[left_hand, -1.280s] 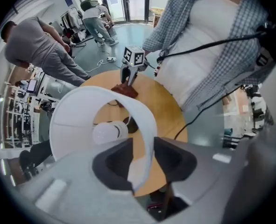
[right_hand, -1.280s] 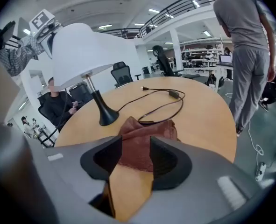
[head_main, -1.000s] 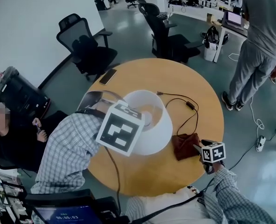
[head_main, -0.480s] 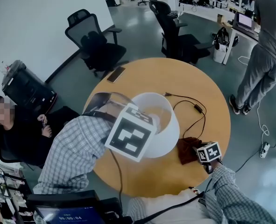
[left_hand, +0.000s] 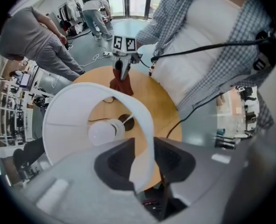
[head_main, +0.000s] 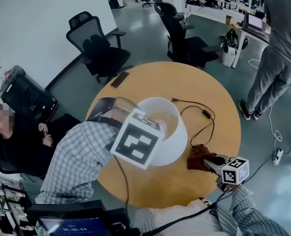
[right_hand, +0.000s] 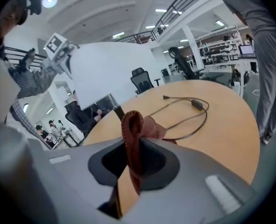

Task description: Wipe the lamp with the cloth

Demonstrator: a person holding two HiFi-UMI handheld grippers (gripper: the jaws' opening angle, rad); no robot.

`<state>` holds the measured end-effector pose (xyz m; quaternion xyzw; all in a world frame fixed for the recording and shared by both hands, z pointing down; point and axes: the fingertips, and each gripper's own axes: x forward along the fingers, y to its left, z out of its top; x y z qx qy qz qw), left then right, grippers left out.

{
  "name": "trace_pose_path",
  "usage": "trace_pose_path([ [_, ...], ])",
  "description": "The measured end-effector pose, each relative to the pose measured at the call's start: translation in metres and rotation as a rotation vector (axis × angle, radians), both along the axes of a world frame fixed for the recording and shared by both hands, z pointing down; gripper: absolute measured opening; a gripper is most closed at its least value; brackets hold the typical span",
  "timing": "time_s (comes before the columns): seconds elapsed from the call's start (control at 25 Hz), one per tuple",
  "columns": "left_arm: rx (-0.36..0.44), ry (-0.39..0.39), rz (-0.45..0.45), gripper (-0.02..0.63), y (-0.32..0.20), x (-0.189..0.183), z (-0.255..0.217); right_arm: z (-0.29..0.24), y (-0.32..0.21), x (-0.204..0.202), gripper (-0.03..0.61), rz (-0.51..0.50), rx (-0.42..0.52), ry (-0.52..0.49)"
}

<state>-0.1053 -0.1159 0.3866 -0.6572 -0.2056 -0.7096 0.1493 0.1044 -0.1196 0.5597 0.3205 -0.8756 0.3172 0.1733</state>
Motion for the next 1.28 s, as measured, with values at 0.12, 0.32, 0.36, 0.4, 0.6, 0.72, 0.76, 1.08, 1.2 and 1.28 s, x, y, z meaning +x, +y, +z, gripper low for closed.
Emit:
trace_pose_path([
  [0.12, -0.005, -0.010, 0.007, 0.111, 0.001, -0.002, 0.001, -0.069, 0.004, -0.016, 0.048, -0.037, 0.146, -0.087],
  [0.32, -0.022, -0.052, 0.055, 0.062, 0.009, -0.004, 0.000, -0.188, 0.012, -0.043, 0.048, -0.142, 0.406, -0.185],
  [0.36, -0.031, -0.050, 0.067, 0.045, 0.012, -0.002, -0.001, -0.209, 0.015, -0.048, 0.048, -0.161, 0.451, -0.214],
  [0.4, -0.040, -0.042, 0.072, 0.028, 0.015, 0.000, -0.001, -0.228, 0.019, -0.052, 0.048, -0.182, 0.491, -0.246],
  [0.6, -0.057, -0.023, 0.045, 0.009, 0.011, 0.005, -0.001, -0.300, 0.026, -0.075, 0.048, -0.280, 0.632, -0.472],
  [0.72, -0.052, -0.012, 0.039, 0.009, 0.007, 0.005, -0.003, -0.309, 0.004, -0.093, 0.048, -0.253, 0.628, -0.543],
  [0.76, -0.050, -0.003, 0.039, 0.009, 0.006, 0.006, -0.003, -0.298, -0.006, -0.100, 0.047, -0.236, 0.600, -0.522],
  [1.08, -0.037, 0.070, 0.023, 0.012, 0.002, 0.010, -0.002, -0.176, -0.058, -0.101, 0.045, -0.038, 0.336, -0.262],
  [1.2, -0.029, 0.071, 0.019, 0.015, 0.003, 0.007, -0.002, -0.144, -0.068, -0.092, 0.044, 0.004, 0.271, -0.224],
  [1.28, -0.026, 0.071, 0.015, 0.017, 0.003, 0.007, -0.001, -0.135, -0.072, -0.089, 0.044, 0.031, 0.253, -0.220],
])
